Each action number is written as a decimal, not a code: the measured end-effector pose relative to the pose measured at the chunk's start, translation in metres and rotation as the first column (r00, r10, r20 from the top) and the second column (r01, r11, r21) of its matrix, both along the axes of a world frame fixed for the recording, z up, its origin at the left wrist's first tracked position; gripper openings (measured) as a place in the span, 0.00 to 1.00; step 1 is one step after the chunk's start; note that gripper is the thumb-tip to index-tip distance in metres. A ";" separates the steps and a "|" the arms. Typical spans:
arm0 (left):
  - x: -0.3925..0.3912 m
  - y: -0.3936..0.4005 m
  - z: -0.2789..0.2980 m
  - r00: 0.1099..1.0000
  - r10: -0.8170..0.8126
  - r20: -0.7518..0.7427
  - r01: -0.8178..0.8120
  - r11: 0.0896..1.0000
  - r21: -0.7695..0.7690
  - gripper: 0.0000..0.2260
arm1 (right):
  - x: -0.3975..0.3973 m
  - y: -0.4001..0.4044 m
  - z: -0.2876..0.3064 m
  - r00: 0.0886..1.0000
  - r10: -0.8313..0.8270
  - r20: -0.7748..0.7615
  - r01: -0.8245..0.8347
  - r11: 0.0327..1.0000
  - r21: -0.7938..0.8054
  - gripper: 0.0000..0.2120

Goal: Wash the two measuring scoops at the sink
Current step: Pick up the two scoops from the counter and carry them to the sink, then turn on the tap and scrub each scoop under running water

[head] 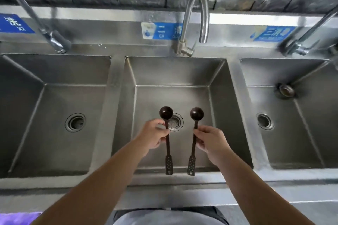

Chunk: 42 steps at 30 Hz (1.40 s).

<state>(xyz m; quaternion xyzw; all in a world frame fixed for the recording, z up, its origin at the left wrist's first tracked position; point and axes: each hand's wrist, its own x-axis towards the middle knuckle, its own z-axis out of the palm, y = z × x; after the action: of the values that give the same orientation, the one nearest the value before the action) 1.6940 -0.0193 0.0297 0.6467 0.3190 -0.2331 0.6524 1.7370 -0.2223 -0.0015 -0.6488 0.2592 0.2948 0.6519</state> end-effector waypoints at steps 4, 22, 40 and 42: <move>0.046 -0.005 -0.042 0.991 0.096 -0.094 -0.094 0.995 0.027 0.10 | 0.061 -0.009 -0.049 0.993 0.022 -0.115 -0.028 0.998 -0.055 0.08; 0.101 0.009 -0.295 0.943 0.282 -0.174 -0.230 0.935 0.271 0.12 | 0.128 0.017 -0.286 0.969 0.153 -0.194 -0.223 0.878 -0.423 0.10; 0.101 0.021 -0.315 0.953 0.202 -0.227 -0.080 0.888 0.454 0.11 | 0.134 0.012 -0.279 0.952 0.277 -0.126 -0.298 0.759 -0.579 0.10; 0.116 0.024 -0.282 0.970 0.202 -0.134 -0.114 0.867 0.484 0.16 | 0.151 0.015 -0.243 0.961 0.268 -0.071 -0.256 0.759 -0.599 0.12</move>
<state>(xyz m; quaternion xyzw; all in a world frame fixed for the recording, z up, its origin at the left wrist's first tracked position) 1.8099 0.0044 -0.2520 0.7341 0.4759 -0.1513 0.4601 1.8879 -0.2077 -0.2449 -0.8547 0.2401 0.2790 0.3661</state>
